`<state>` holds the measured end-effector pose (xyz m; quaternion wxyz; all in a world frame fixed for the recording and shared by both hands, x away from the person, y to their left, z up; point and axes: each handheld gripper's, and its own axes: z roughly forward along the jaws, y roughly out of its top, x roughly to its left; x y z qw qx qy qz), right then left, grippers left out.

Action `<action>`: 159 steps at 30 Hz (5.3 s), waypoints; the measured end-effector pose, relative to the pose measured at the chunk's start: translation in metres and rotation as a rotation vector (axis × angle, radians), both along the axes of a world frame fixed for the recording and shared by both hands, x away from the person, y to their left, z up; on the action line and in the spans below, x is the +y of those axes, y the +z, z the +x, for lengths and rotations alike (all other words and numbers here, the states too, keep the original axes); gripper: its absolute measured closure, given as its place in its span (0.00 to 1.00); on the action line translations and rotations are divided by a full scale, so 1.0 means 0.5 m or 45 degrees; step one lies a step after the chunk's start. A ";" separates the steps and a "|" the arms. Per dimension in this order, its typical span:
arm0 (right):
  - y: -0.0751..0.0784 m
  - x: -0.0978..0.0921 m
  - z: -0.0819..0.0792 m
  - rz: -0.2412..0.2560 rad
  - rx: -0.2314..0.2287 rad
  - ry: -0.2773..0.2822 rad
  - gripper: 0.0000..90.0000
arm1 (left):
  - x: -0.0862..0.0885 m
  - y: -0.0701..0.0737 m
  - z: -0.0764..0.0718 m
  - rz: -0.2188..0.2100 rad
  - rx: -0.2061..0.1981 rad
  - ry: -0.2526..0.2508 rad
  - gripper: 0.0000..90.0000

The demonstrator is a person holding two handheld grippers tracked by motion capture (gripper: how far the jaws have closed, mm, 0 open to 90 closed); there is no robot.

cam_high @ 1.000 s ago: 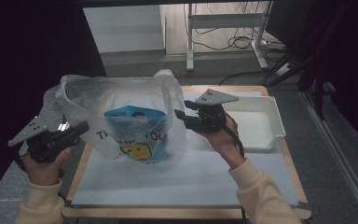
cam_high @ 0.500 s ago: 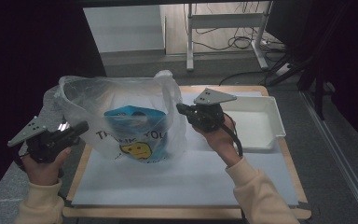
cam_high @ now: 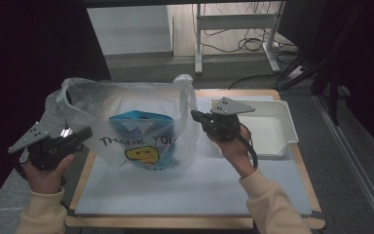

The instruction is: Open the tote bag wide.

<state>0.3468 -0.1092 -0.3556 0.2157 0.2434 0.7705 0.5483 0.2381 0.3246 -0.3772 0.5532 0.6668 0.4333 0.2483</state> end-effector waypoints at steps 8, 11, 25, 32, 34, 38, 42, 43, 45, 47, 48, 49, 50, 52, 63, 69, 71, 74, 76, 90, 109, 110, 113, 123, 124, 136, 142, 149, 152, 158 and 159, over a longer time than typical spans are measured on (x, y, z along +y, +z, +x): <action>-0.021 -0.009 0.000 0.010 0.019 -0.005 0.99 | -0.004 -0.007 0.003 0.006 0.016 -0.005 1.00; -0.026 -0.010 0.001 0.014 0.021 -0.006 0.99 | -0.006 -0.011 0.004 0.011 0.024 -0.005 1.00; -0.061 -0.012 0.002 0.001 0.037 -0.007 0.99 | -0.012 -0.031 0.009 0.022 0.073 -0.014 1.00; -0.080 -0.013 0.003 -0.003 0.057 -0.011 0.99 | -0.012 -0.039 0.008 0.026 0.088 -0.014 1.00; -0.086 -0.013 0.003 -0.004 0.064 -0.011 0.99 | -0.012 -0.042 0.009 0.027 0.095 -0.013 1.00; -0.097 -0.014 0.003 -0.005 0.072 -0.007 0.99 | -0.013 -0.049 0.011 0.034 0.110 -0.015 1.00; -0.104 -0.013 0.003 -0.001 0.081 -0.004 0.99 | -0.013 -0.055 0.013 0.036 0.120 -0.013 1.00; -0.106 -0.013 0.002 0.002 0.084 -0.004 0.99 | -0.013 -0.057 0.013 0.037 0.124 -0.014 1.00; -0.110 -0.013 0.002 0.004 0.087 -0.004 0.99 | -0.013 -0.060 0.013 0.041 0.128 -0.013 1.00; -0.114 -0.012 0.001 0.007 0.092 -0.001 0.99 | -0.013 -0.063 0.013 0.045 0.135 -0.014 1.00; -0.116 -0.012 0.001 0.008 0.094 0.000 0.99 | -0.014 -0.064 0.013 0.046 0.138 -0.014 1.00; -0.118 -0.011 0.001 0.010 0.100 0.001 0.99 | -0.014 -0.066 0.013 0.046 0.140 -0.014 1.00; -0.121 -0.010 0.001 0.008 0.104 0.003 0.99 | -0.014 -0.067 0.013 0.047 0.141 -0.015 1.00; -0.122 -0.010 0.000 0.009 0.106 0.003 0.99 | -0.014 -0.068 0.013 0.052 0.143 -0.016 1.00; -0.138 -0.004 -0.001 -0.009 0.108 0.009 0.99 | -0.009 -0.082 0.013 0.054 0.167 -0.015 1.00; -0.151 -0.003 0.000 -0.017 0.126 0.006 0.99 | -0.010 -0.092 0.015 0.055 0.185 -0.019 1.00; -0.157 -0.002 0.001 -0.024 0.136 0.007 0.99 | -0.010 -0.094 0.014 0.052 0.189 -0.021 1.00; -0.165 0.000 0.001 -0.032 0.143 0.009 0.99 | -0.012 -0.100 0.014 0.055 0.198 -0.025 1.00; -0.169 0.002 0.001 -0.038 0.149 0.009 0.99 | -0.012 -0.103 0.014 0.056 0.200 -0.026 1.00; -0.188 0.000 -0.001 -0.069 0.176 0.004 0.99 | -0.015 -0.117 0.011 0.065 0.217 -0.026 1.00; -0.226 0.008 -0.006 -0.131 0.228 0.014 0.99 | -0.021 -0.156 0.014 0.080 0.286 -0.041 1.00; -0.228 0.008 -0.006 -0.135 0.234 0.012 0.99 | -0.021 -0.158 0.014 0.080 0.288 -0.040 1.00; -0.234 0.006 -0.006 -0.144 0.239 0.010 0.99 | -0.019 -0.163 0.013 0.080 0.296 -0.040 1.00; -0.255 0.013 -0.009 -0.179 0.264 0.018 0.99 | -0.021 -0.187 0.016 0.087 0.334 -0.045 1.00; -0.258 0.015 -0.009 -0.184 0.267 0.022 0.99 | -0.022 -0.192 0.017 0.089 0.341 -0.046 1.00; -0.282 0.013 -0.005 -0.218 0.305 0.014 0.99 | -0.023 -0.215 0.019 0.104 0.370 -0.052 1.00; -0.294 0.015 -0.006 -0.239 0.326 0.013 0.99 | -0.025 -0.224 0.020 0.108 0.380 -0.051 1.00; -0.304 0.012 -0.004 -0.233 0.358 0.019 0.99 | -0.025 -0.233 0.023 0.111 0.391 -0.052 1.00; -0.310 0.008 -0.006 -0.241 0.374 0.018 0.99 | -0.028 -0.243 0.021 0.123 0.406 -0.059 1.00; -0.322 0.007 -0.009 -0.260 0.405 0.022 0.99 | -0.028 -0.255 0.020 0.126 0.425 -0.059 1.00; -0.324 0.007 -0.010 -0.264 0.406 0.024 0.99 | -0.028 -0.256 0.020 0.124 0.428 -0.060 1.00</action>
